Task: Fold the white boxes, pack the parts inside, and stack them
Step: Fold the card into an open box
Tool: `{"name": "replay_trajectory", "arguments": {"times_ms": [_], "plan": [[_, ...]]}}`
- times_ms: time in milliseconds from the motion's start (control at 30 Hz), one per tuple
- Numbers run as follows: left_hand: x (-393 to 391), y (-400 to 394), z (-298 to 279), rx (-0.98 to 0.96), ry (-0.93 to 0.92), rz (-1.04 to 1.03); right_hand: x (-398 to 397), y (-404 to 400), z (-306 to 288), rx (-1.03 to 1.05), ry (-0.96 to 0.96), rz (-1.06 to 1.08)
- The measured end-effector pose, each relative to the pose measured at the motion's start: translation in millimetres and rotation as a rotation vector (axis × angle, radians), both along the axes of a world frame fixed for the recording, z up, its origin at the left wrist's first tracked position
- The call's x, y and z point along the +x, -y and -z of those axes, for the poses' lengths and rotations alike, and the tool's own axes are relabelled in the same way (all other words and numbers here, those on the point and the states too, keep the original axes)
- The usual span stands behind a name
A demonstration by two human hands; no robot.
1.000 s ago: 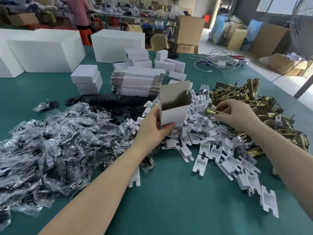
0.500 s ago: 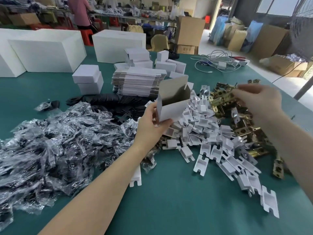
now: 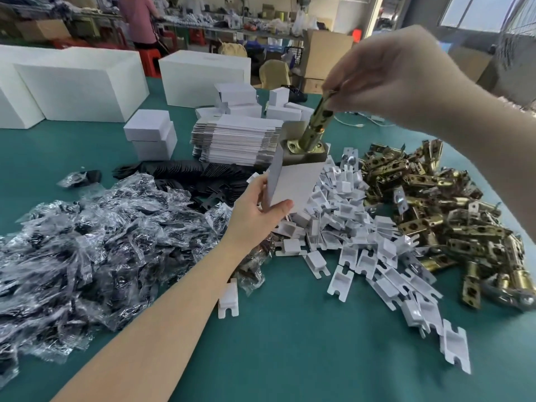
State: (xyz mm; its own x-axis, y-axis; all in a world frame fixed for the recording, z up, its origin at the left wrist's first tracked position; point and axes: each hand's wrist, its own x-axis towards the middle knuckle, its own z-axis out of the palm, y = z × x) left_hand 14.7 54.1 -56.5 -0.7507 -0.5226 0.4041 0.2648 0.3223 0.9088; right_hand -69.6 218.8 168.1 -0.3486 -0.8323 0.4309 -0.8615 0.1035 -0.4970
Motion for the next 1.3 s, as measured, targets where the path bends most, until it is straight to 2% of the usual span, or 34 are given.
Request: {"name": "replay_trajectory", "arguments": {"times_ms": [367, 533, 600, 667, 733, 767, 833, 900, 967, 1067, 1200, 1300], "plan": [[-0.3, -0.2, -6.0, 0.195, -0.028, 0.096, -12.4, 52.0, 40.8, 0.333, -0.134, -0.045], [0.4, 0.0, -6.2, 0.179, -0.036, 0.060, -10.8, 55.9, 45.9, 0.377, -0.101, -0.050], [0.3, 0.2, -5.9, 0.173, -0.035, 0.066, -8.5, 52.3, 40.4, 0.297, -0.076, -0.035], [-0.1, 0.0, -5.6, 0.183, -0.036, 0.066, -12.5, 41.8, 36.6, 0.126, -0.047, 0.093], [-0.6, 0.1, -5.2, 0.203, -0.038, 0.058, -25.1, 24.9, 41.1, 0.007, -0.032, 0.312], [-0.8, 0.3, -4.9, 0.208, -0.036, 0.052, -32.7, 16.3, 47.4, 0.029, -0.030, 0.432], [-1.9, 1.6, -3.7, 0.206, -0.030, 0.040, -45.5, 4.8, 69.5, 0.223, -0.017, 0.611], [-2.7, 1.7, -3.1, 0.205, -0.017, 0.021, -46.6, 3.1, 99.8, 0.432, 0.031, 0.632], [-2.5, 1.3, -3.6, 0.194, -0.019, 0.001, -39.8, 8.2, 127.6, 0.537, 0.065, 0.583], [-0.8, 0.8, -5.8, 0.161, -0.021, 0.005, -35.2, 17.0, 154.0, 0.547, 0.084, 0.589], [-0.3, 0.8, -5.7, 0.139, -0.017, 0.005, -42.5, 20.0, 161.3, 0.466, 0.097, 0.650], [-0.7, 1.2, -4.9, 0.122, -0.026, 0.000, -46.8, 21.5, 167.5, 0.482, 0.052, 0.684]]}}
